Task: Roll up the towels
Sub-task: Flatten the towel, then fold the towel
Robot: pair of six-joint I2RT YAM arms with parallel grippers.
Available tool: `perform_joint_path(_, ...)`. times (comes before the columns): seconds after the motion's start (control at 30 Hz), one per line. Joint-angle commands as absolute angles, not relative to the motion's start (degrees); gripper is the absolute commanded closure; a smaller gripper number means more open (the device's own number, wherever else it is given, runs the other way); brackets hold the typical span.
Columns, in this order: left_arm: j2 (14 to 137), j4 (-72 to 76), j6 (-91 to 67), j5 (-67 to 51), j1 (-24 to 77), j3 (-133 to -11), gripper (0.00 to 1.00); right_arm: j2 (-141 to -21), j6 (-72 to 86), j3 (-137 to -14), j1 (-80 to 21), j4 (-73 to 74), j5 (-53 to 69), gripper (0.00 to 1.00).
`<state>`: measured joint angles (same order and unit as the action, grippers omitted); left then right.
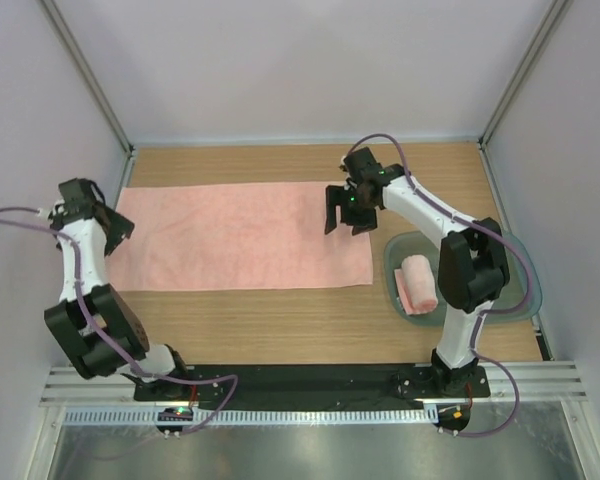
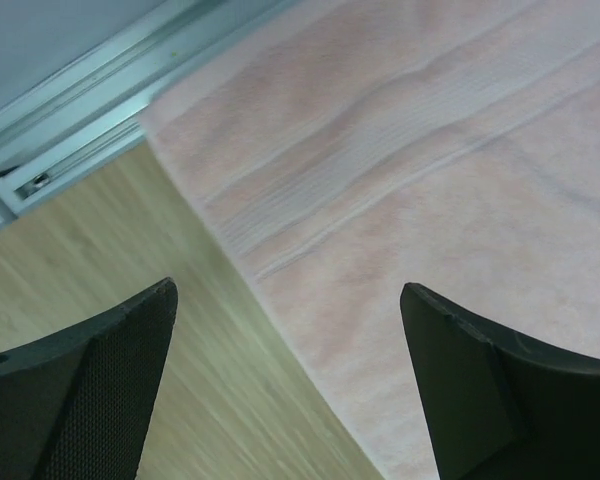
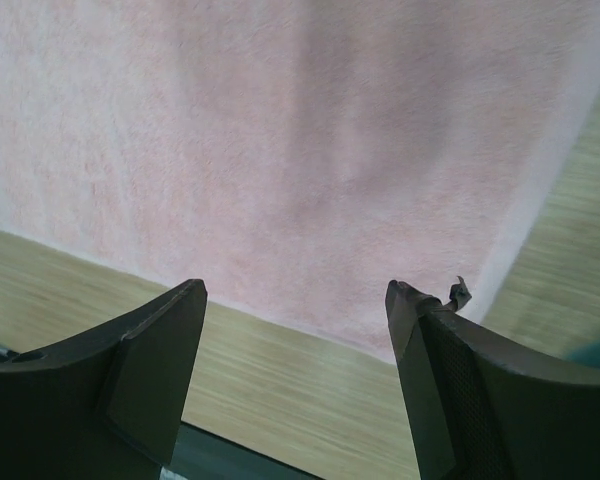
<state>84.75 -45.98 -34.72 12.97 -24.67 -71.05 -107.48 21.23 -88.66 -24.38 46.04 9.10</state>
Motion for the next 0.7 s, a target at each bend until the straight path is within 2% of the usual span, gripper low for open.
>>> perform_joint_path(0.0, 81.4, -45.8, -34.2, 11.7, -35.1, -62.8, 0.07, -104.8, 22.2, -86.7, -29.7, 44.8, 10.7, 0.2)
perform_joint_path(0.13, 80.6, -41.3, -33.5, 8.0, -39.1, -57.9, 0.08, -104.6, 23.0, -84.8, -36.5, 44.6, 13.0, 0.2)
perform_joint_path(0.37, 89.8, -39.5, -33.9, 0.4, -48.3, -58.9, 0.15, -104.7, 24.0, -82.7, -41.2, 43.2, 14.6, 0.2)
perform_joint_path(0.5, 90.9, -38.8, -35.4, 1.6, -49.9, -59.6, 0.2, -105.5, 24.1, -82.5, -41.8, 42.6, 14.6, 0.2)
perform_joint_path(0.67, 94.7, -37.7, -37.1, 5.8, -49.9, -62.5, 0.21, -105.2, 23.9, -81.6, -42.0, 42.0, 14.6, 0.2)
